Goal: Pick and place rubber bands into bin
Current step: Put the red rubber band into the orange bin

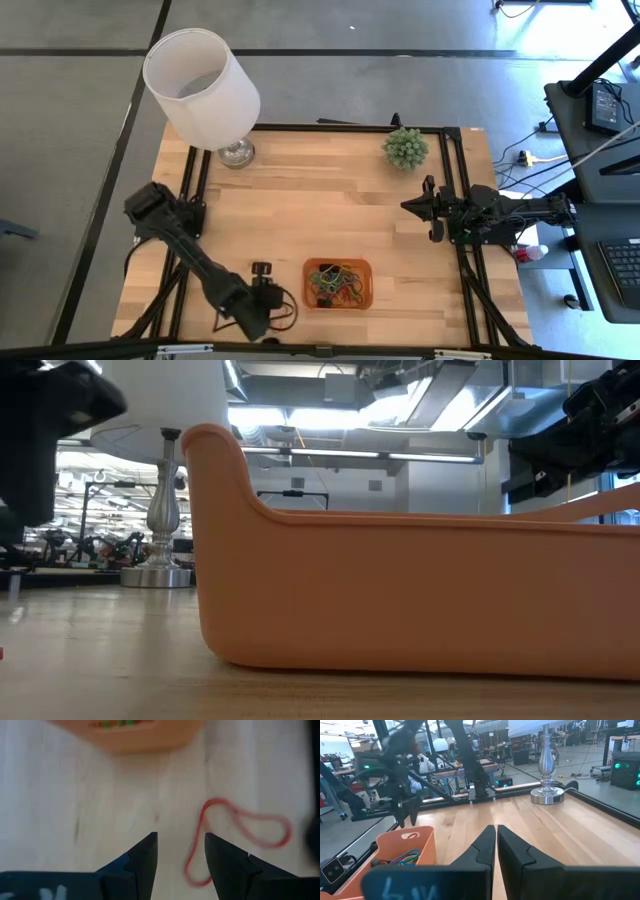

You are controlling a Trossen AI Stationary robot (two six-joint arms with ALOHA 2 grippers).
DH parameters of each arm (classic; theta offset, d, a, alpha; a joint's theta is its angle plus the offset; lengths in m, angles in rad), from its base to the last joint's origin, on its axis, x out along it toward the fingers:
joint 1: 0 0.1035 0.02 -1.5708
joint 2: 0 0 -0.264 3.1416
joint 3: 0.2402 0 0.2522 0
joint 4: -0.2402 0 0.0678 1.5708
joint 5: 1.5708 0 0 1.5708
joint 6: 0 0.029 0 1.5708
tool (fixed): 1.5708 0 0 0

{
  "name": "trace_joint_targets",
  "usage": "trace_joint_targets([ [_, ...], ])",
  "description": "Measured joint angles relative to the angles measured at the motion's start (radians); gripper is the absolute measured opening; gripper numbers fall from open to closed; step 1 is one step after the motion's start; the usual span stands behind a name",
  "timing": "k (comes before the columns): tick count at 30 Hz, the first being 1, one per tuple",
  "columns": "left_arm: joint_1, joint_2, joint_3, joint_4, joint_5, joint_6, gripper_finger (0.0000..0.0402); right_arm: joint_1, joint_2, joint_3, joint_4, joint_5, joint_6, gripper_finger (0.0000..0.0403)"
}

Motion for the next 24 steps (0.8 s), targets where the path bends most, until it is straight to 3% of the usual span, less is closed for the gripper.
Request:
trace_joint_targets([
  [8, -0.086, -0.056, -0.276, 0.428, -0.177, -0.009, 0.0157, 0.0, 0.0, 0.0, 0.0, 0.0, 0.001, 0.0023],
  [12, -0.091, -0.056, -0.353, 0.583, -0.197, 0.02, 0.0157, 0.0, 0.0, 0.0, 0.0, 0.0, 0.0, 0.0023],
  [24, -0.084, -0.016, -0.444, 0.734, -0.155, 0.108, 0.0145, 0.0, 0.0, 0.0, 0.0, 0.0, 0.001, 0.0023],
])
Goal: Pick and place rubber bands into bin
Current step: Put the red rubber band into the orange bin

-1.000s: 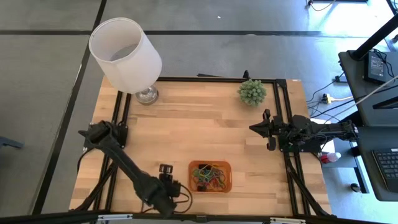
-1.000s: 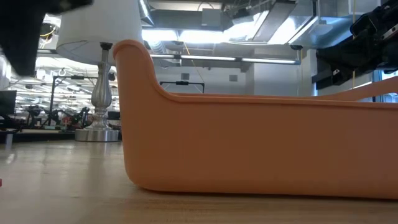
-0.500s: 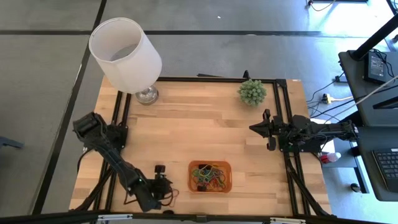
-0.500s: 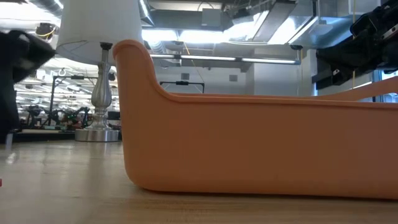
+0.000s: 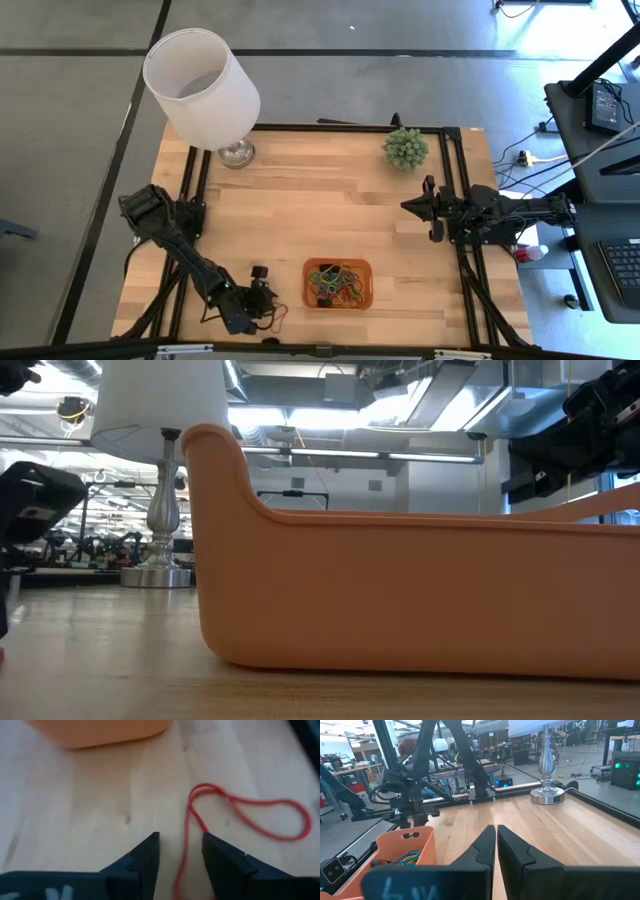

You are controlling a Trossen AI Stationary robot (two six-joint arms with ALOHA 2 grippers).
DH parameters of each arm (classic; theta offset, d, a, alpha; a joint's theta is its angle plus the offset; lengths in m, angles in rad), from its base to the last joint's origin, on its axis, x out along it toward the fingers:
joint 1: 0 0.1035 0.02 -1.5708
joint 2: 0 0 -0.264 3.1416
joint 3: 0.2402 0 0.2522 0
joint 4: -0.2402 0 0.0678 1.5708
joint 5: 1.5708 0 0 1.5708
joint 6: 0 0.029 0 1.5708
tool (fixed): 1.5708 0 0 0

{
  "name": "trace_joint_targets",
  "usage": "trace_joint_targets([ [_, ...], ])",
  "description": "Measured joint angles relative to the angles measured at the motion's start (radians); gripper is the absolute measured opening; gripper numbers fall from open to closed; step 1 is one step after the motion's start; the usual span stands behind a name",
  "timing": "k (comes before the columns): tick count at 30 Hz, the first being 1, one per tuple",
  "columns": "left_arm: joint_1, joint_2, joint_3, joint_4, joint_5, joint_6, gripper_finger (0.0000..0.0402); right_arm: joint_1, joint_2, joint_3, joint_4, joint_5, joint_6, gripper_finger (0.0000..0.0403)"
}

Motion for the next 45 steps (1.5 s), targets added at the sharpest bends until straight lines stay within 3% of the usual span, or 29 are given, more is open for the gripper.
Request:
trace_joint_targets([
  [4, 0.0, 0.056, 0.003, 0.094, 0.018, 0.003, 0.0103, 0.0, 0.0, 0.0, 0.0, 0.0, -0.001, 0.0023],
  [8, -0.008, 0.081, 0.006, 0.14, 0.001, -0.012, 0.0022, 0.0, 0.0, 0.0, 0.0, 0.0, -0.001, 0.0023],
  [13, -0.006, 0.051, 0.05, 0.088, 0.014, -0.048, 0.0002, 0.0, 0.0, 0.0, 0.0, 0.0, -0.001, 0.0023],
  [23, 0.024, -0.113, 0.398, -0.362, -0.052, 0.029, 0.0002, 0.0, 0.0, 0.0, 0.0, 0.0, -0.001, 0.0023],
  [28, 0.072, -0.118, 0.538, -0.52, 0.004, 0.132, 0.0001, 0.0, 0.0, 0.0, 0.0, 0.0, 0.0, 0.0023],
  [31, 0.085, -0.117, 0.531, -0.52, 0.062, 0.121, 0.0007, 0.0, 0.0, 0.0, 0.0, 0.0, -0.001, 0.0023],
  [34, 0.085, -0.115, 0.498, -0.532, 0.077, 0.013, 0.0021, 0.0, 0.0, 0.0, 0.0, 0.0, -0.001, 0.0023],
  [39, 0.063, -0.115, 0.422, -0.528, 0.042, -0.151, 0.0062, 0.0, 0.0, 0.0, 0.0, 0.0, -0.001, 0.0023],
  [45, 0.003, -0.115, 0.316, -0.42, -0.019, -0.201, 0.0112, 0.0, 0.0, 0.0, 0.0, 0.0, -0.001, 0.0023],
])
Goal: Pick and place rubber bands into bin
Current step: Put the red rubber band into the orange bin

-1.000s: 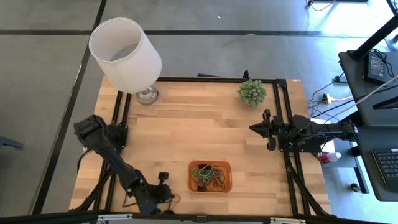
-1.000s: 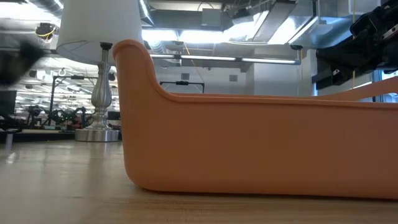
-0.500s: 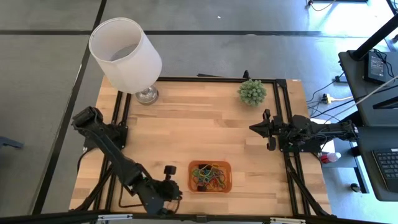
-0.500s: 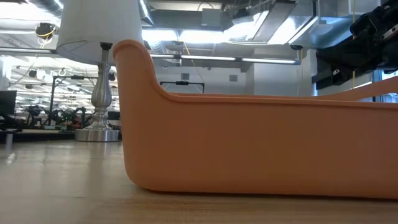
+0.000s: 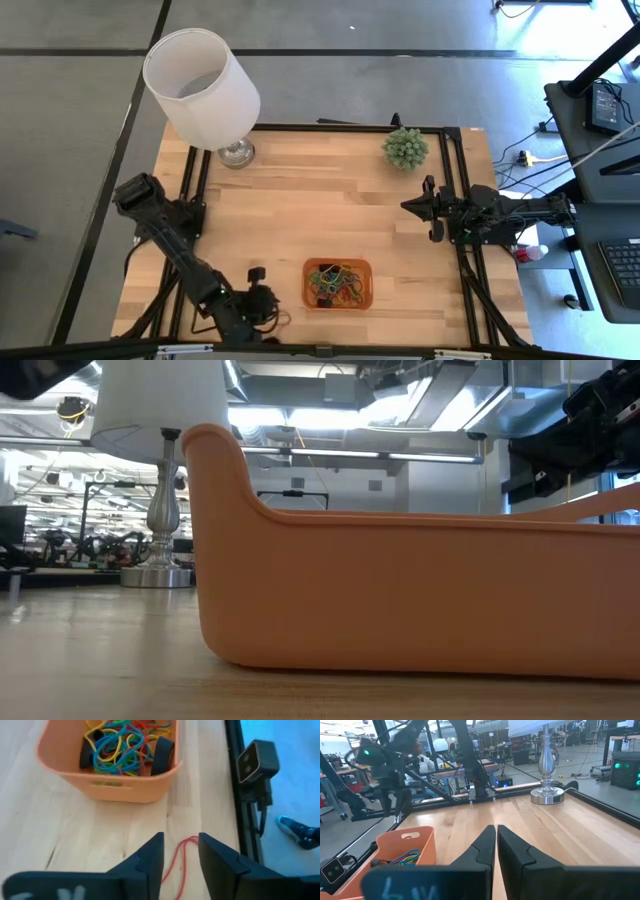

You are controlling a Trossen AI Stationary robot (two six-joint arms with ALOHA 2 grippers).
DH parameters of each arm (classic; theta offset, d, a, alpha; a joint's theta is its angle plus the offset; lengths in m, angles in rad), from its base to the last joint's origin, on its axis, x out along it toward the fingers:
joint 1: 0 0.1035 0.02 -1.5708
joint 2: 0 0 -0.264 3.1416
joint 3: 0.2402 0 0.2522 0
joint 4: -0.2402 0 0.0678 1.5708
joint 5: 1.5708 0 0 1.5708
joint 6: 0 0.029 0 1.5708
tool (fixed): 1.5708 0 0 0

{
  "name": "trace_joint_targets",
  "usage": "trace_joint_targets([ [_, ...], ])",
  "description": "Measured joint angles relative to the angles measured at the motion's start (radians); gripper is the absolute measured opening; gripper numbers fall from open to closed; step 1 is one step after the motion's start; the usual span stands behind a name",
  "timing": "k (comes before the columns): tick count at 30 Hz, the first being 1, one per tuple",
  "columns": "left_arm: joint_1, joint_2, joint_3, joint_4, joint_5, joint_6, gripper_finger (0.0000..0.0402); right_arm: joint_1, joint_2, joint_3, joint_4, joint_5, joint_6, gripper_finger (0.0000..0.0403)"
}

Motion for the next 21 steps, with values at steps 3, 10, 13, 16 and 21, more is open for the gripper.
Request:
trace_joint_targets([
  [3, -0.03, 0.0, -0.05, 0.04, -0.041, 0.0, 0.013, 0.0, 0.0, 0.0, 0.0, 0.0, 0.001, 0.0023],
  [10, -0.079, 0.0, -0.2, 0.216, -0.067, 0.006, 0.0155, 0.0, 0.0, 0.0, 0.0, 0.0, 0.001, 0.0023],
  [13, -0.092, 0.0, -0.279, 0.3, -0.067, 0.008, 0.016, 0.0, 0.0, 0.0, 0.0, 0.0, 0.001, 0.0023],
  [16, -0.098, 0.0, -0.337, 0.365, -0.055, 0.01, 0.0163, 0.0, 0.0, 0.0, 0.0, 0.0, 0.0, 0.0023],
  [21, -0.103, 0.0, -0.401, 0.42, 0.009, 0.114, 0.0171, 0.0, 0.0, 0.0, 0.0, 0.0, 0.0, 0.0023],
])
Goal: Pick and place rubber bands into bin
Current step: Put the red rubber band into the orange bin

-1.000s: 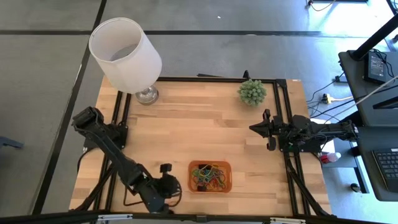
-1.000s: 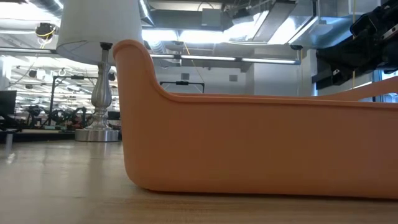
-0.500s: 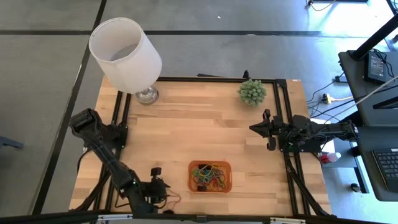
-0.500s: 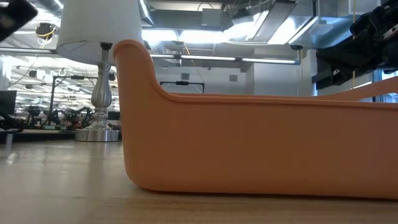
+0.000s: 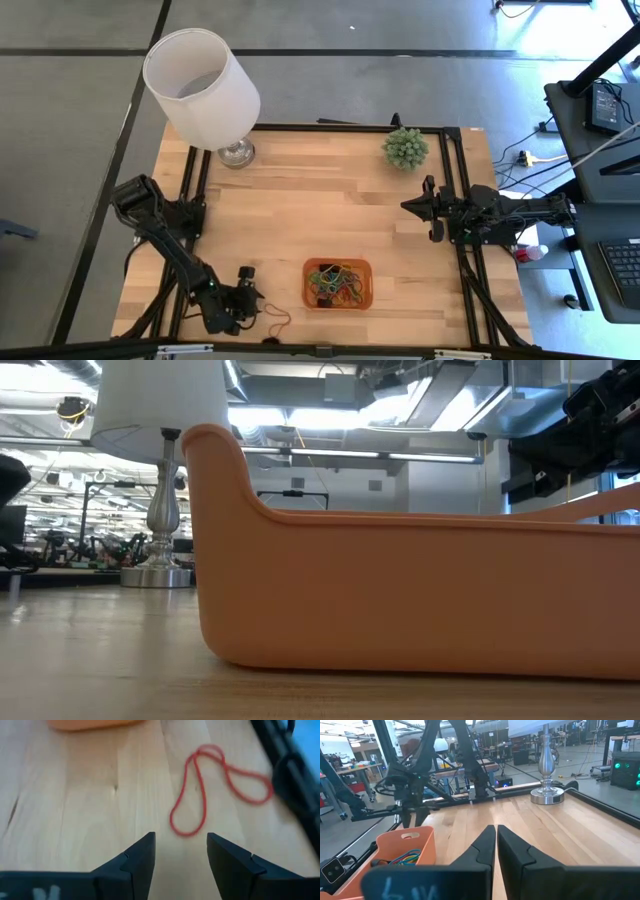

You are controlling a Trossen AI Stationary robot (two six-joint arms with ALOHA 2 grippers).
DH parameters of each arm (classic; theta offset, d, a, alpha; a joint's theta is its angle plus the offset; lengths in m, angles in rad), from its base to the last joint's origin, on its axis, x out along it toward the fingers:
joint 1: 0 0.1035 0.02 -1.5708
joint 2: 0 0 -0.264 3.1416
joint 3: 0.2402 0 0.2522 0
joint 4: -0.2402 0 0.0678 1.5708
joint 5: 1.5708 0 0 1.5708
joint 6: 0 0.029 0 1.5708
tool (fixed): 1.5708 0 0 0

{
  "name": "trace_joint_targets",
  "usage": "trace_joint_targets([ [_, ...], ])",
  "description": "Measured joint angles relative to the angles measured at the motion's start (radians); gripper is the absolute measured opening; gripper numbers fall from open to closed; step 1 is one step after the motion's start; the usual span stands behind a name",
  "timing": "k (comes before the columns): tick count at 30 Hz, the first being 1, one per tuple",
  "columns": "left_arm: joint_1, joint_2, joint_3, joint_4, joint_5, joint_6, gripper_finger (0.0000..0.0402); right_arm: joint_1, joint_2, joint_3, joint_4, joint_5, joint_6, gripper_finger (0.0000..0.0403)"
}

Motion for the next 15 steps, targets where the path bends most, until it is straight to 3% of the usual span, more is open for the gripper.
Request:
trace_joint_targets([
  [9, 0.002, 0.012, -0.07, 0.109, 0.008, 0.029, 0.0201, 0.0, 0.0, 0.0, 0.0, 0.0, 0.001, 0.0023],
  [15, 0.002, 0.135, -0.048, 0.293, -0.017, 0.099, 0.0212, 0.0, 0.0, 0.0, 0.0, 0.0, 0.001, 0.0023],
])
